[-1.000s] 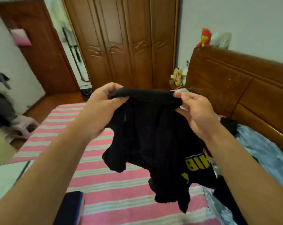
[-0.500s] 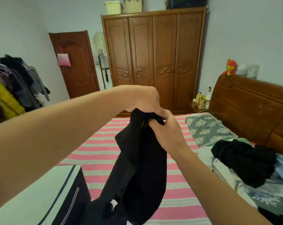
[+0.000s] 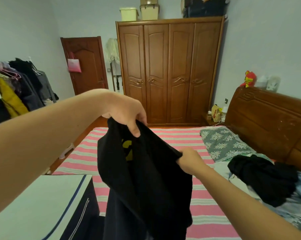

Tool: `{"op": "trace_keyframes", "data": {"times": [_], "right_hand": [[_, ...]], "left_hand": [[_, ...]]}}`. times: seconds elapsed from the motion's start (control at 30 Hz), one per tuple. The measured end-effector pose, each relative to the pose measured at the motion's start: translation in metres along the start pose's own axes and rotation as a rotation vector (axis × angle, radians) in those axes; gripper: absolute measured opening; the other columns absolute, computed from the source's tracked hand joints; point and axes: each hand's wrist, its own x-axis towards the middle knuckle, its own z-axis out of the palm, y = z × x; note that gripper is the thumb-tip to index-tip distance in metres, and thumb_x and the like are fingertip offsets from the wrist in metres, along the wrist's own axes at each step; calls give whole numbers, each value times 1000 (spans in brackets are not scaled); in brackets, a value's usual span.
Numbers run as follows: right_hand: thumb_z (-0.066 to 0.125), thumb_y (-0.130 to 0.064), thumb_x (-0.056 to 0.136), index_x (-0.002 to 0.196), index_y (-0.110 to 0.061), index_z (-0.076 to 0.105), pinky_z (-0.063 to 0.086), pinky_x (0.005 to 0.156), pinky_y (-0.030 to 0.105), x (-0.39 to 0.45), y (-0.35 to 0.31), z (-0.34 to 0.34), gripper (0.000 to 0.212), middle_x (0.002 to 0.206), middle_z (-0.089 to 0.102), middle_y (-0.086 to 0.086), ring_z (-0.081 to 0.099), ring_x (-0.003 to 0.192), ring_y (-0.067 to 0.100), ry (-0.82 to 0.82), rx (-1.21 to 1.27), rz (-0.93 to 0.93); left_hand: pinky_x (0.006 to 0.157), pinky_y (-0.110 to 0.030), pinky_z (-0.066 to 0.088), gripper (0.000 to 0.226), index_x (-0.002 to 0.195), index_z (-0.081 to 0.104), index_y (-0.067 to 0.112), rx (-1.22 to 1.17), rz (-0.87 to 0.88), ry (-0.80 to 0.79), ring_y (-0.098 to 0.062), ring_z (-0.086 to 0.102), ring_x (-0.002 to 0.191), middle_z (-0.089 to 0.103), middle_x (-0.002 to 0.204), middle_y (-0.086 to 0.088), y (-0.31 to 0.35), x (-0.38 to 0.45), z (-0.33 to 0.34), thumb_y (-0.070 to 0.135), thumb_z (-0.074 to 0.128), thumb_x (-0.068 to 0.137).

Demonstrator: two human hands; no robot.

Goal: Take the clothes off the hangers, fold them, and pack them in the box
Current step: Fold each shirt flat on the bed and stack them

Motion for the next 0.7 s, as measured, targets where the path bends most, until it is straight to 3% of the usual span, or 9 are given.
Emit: {"op": "trace_keyframes", "data": {"times": [0.13, 0.3, 0.47, 0.57, 0.7], "right_hand": [[52, -4, 83, 70, -20, 61, 49, 63, 33, 4, 49, -4, 22, 74, 63, 5, 63, 77, 31, 108, -201, 95], [54, -14, 85, 93, -14, 65, 47, 70, 33, 12, 93, -62, 14, 95, 65, 11, 61, 87, 32, 284, -328, 278], [51, -4, 94, 118, -4, 51, 47, 79, 43, 18, 102, -97, 23, 118, 60, 22, 59, 108, 42, 458, -386, 362], [52, -1, 96, 124, -6, 47, 49, 83, 47, 25, 94, -119, 28, 119, 58, 24, 57, 110, 43, 655, -173, 390], [46, 2, 98, 120, -14, 53, 50, 87, 40, 36, 73, -155, 28, 123, 58, 14, 58, 112, 33, 1021, 446, 404]], "left_hand": [[96, -33, 49, 32, 115, 71, 26, -34, -82, 96, -11, 62, 100, 68, 105, 11, -34, 15, 14, 50, 60, 96], [79, -27, 51, 31, 111, 74, 16, 110, -177, 134, -13, 65, 88, 70, 95, 5, -79, 28, 32, 41, 67, 96], [83, -37, 53, 31, 106, 73, 7, 128, -226, 190, -26, 67, 91, 72, 99, -8, -87, 48, 47, 36, 66, 97], [75, -39, 55, 30, 98, 76, 8, -67, -260, 371, -32, 68, 85, 73, 92, -13, -94, 61, 56, 36, 66, 98], [79, -43, 52, 26, 95, 71, 10, -101, -178, 824, -32, 60, 88, 65, 93, -11, -93, 72, 71, 31, 58, 102]]}}
